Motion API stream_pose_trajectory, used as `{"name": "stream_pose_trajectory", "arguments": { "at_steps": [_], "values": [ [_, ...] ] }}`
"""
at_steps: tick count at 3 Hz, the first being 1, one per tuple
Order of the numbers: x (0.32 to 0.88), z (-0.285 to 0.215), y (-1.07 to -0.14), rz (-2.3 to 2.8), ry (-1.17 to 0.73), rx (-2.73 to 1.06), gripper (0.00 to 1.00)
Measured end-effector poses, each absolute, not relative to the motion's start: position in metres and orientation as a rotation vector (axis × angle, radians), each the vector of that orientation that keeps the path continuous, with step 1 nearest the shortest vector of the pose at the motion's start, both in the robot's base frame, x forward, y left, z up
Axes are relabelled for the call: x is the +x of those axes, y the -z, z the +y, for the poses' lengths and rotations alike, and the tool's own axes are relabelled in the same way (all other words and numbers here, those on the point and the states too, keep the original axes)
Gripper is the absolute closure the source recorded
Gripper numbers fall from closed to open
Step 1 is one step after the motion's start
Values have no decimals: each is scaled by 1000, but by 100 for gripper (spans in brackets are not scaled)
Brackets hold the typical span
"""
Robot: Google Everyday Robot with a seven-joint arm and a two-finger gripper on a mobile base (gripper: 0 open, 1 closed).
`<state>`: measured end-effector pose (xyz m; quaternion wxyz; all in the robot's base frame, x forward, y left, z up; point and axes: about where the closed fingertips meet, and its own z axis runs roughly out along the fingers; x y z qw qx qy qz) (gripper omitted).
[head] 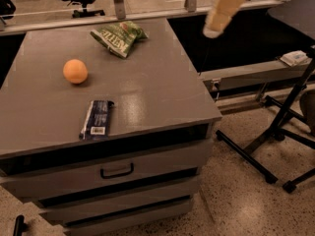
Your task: Pick green jalapeno chip bag
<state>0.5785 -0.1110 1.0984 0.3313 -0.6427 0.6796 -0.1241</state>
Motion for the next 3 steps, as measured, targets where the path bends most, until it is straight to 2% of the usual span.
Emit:
{"name": "stream_pose_trajectory", "arguments": {
  "at_steps": [2, 3],
  "values": [
    [679, -36, -1078, 1680, -45, -1628, 0],
    [695, -33, -1090, 1637, -89, -1580, 0]
  ]
}}
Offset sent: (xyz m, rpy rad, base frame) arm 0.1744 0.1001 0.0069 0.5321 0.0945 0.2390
